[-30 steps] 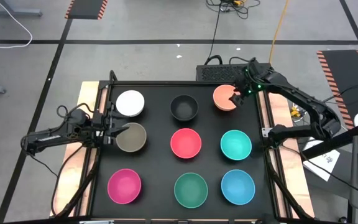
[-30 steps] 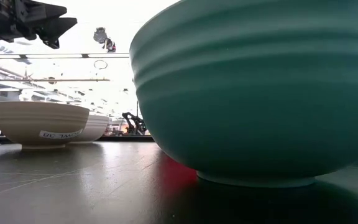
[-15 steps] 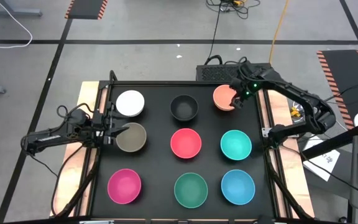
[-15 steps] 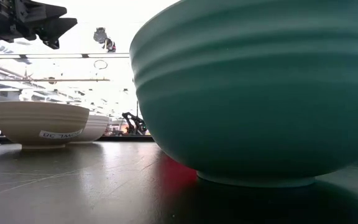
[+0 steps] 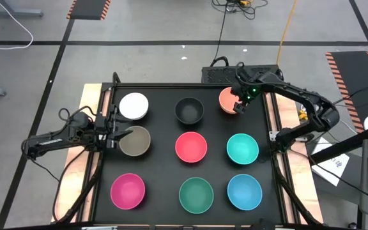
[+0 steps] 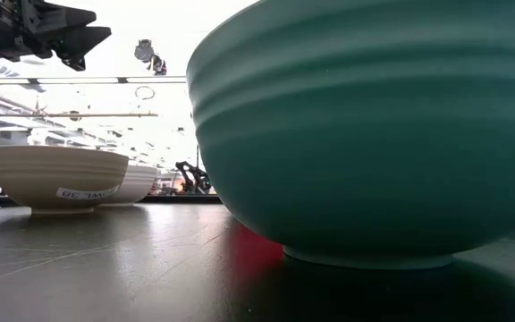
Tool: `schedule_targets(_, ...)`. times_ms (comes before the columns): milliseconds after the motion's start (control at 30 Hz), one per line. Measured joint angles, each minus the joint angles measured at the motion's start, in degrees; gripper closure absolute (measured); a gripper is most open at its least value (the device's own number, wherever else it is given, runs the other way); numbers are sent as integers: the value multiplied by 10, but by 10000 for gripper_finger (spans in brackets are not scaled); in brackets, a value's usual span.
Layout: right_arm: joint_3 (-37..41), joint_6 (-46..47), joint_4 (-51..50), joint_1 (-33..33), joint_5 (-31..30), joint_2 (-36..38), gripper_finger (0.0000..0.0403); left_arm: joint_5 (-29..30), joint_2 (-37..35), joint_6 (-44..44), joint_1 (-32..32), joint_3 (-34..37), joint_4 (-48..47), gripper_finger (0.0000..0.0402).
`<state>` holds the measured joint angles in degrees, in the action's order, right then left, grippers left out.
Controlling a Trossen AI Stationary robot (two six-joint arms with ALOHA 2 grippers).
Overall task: Nest bowls inside each other
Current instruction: Stack the light orange bowl on the orange bowl
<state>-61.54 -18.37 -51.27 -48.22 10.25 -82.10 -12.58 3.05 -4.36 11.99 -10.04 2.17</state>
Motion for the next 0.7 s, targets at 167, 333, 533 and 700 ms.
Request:
schedule_targets(167, 0, -4, 0, 14, 3, -14, 121, 0, 0, -1, 0, 0, -5, 201)
schedule_targets(333, 0, -5, 0, 29, 4, -13, 121, 0, 0, -3, 0, 0, -7, 201)
schedule_targets(533, 0, -8, 8, 39, 1, -13, 122, -5, 0, -3, 0, 0, -7, 201)
schedule_targets(700, 0, -3, 13, 41, -12, -27, 122, -11, 0, -3, 0, 0, -7, 201)
